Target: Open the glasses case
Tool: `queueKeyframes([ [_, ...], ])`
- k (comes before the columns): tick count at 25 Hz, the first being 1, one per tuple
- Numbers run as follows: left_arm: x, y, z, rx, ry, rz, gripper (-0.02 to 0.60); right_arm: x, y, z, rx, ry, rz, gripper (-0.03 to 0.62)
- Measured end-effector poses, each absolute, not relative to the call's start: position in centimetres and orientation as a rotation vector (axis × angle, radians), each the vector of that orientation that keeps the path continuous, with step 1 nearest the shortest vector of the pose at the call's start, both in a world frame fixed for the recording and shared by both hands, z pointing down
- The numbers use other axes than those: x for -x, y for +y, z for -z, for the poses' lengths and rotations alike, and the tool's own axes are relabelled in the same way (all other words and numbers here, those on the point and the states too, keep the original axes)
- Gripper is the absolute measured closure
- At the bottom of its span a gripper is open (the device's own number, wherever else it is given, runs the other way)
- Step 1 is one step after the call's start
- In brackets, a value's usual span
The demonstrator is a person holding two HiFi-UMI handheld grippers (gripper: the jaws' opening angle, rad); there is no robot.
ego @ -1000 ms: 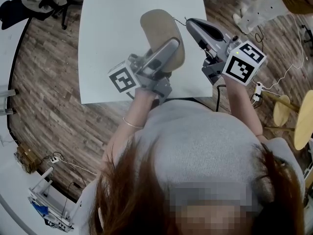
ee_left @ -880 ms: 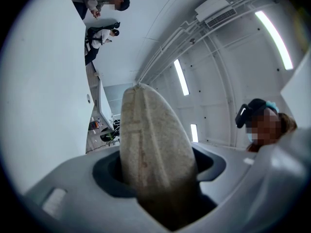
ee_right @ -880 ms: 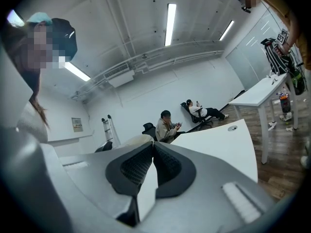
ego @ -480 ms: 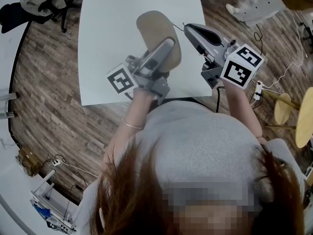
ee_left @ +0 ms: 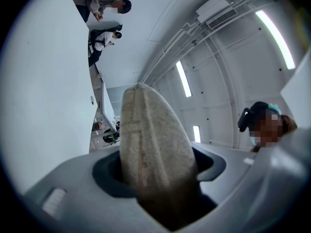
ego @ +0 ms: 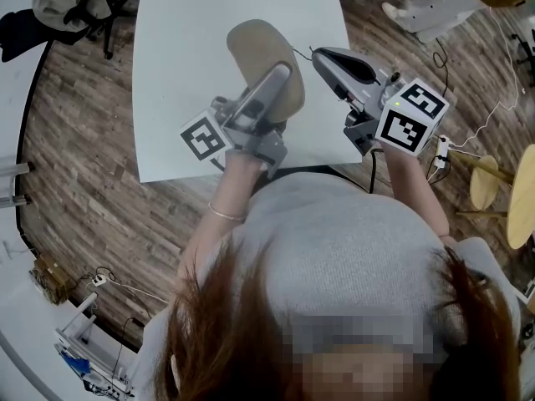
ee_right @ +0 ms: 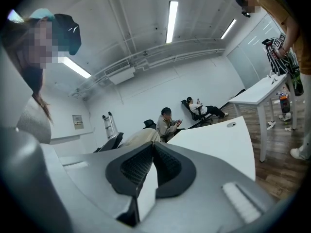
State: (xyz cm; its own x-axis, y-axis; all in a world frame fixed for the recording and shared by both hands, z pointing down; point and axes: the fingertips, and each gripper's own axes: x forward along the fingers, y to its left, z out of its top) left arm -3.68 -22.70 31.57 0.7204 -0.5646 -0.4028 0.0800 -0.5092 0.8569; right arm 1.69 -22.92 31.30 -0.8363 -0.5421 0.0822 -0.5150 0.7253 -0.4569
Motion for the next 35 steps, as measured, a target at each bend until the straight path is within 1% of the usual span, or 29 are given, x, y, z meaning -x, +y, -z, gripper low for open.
queueKeyframes([
  [35, 6.0, -25.3, -31.5, -1.906, -0.438, 0.908, 0.265, -0.7, -21.0, -32.2, 0.772, 2.966, 0.723, 0.584],
])
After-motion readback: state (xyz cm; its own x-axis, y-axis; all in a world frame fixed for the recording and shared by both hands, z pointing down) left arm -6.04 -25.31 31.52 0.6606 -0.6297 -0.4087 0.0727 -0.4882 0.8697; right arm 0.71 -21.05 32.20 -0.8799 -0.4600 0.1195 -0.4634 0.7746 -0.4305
